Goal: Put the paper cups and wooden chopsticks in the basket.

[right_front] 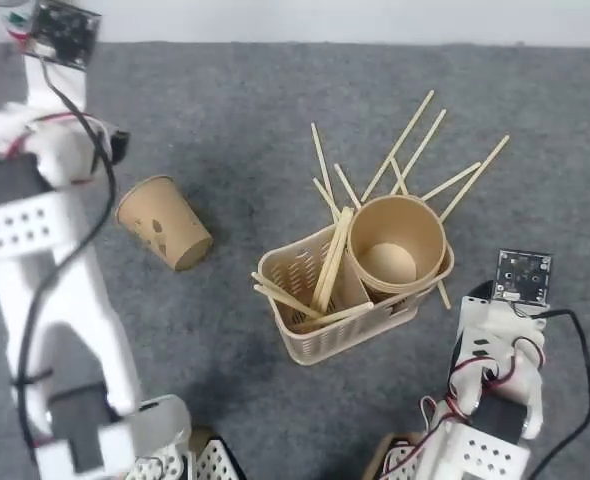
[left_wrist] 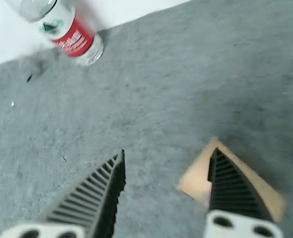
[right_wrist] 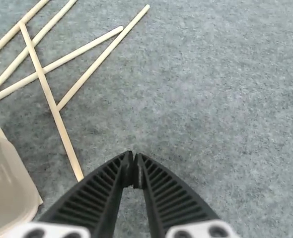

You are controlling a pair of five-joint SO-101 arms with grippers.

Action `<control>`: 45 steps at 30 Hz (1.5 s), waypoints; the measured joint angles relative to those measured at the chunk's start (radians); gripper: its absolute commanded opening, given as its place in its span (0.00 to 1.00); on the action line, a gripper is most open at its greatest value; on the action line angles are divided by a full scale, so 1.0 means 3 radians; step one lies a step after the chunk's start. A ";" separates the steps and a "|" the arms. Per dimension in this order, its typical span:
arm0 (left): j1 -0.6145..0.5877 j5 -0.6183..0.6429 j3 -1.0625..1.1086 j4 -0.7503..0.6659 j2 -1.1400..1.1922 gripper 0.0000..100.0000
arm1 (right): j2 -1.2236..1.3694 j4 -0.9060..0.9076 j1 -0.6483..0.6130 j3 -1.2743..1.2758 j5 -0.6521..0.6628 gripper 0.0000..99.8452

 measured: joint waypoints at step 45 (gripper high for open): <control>0.0609 -0.0020 -0.1412 0.1330 0.2639 0.01 | 0.0000 -0.0061 0.0000 0.0123 0.0031 0.01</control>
